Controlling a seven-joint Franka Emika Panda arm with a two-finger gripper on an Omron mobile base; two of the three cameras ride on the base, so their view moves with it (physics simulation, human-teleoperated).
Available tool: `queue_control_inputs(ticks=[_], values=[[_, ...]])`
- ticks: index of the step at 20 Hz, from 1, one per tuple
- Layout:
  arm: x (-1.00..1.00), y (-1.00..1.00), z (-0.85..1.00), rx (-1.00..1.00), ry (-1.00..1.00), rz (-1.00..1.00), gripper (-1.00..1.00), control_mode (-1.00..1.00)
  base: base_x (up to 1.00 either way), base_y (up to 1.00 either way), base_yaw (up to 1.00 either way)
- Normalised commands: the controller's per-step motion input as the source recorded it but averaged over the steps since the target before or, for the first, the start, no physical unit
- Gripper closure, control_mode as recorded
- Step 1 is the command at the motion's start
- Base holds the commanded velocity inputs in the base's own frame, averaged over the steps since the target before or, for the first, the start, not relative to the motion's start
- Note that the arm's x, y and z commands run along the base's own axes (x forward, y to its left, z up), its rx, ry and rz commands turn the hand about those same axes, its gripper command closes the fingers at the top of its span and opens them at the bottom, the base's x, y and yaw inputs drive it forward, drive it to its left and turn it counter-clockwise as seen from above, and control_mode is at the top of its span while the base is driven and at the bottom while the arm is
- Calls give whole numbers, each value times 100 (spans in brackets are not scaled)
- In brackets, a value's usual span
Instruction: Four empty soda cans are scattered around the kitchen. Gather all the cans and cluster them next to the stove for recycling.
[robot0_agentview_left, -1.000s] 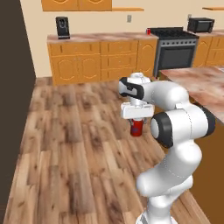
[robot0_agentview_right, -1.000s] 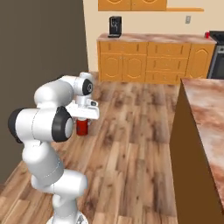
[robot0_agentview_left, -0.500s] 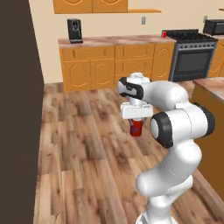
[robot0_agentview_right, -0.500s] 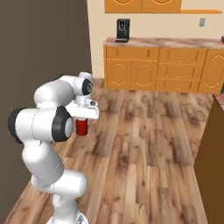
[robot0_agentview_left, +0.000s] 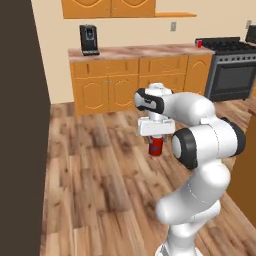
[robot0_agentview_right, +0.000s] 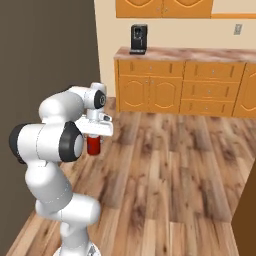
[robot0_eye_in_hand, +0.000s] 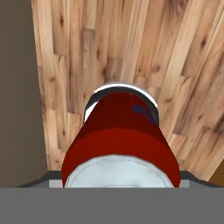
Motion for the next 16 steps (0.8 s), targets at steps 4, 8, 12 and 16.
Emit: queue_control_inputs(ticks=[4,8,12,16], values=[[0,0,0,0,0,0,100,100,100,-39,0],[0,0,0,0,0,0,100,100,100,-33,0],[0,0,0,0,0,0,100,100,100,-23,0],[0,0,0,0,0,0,100,100,100,-4,0]])
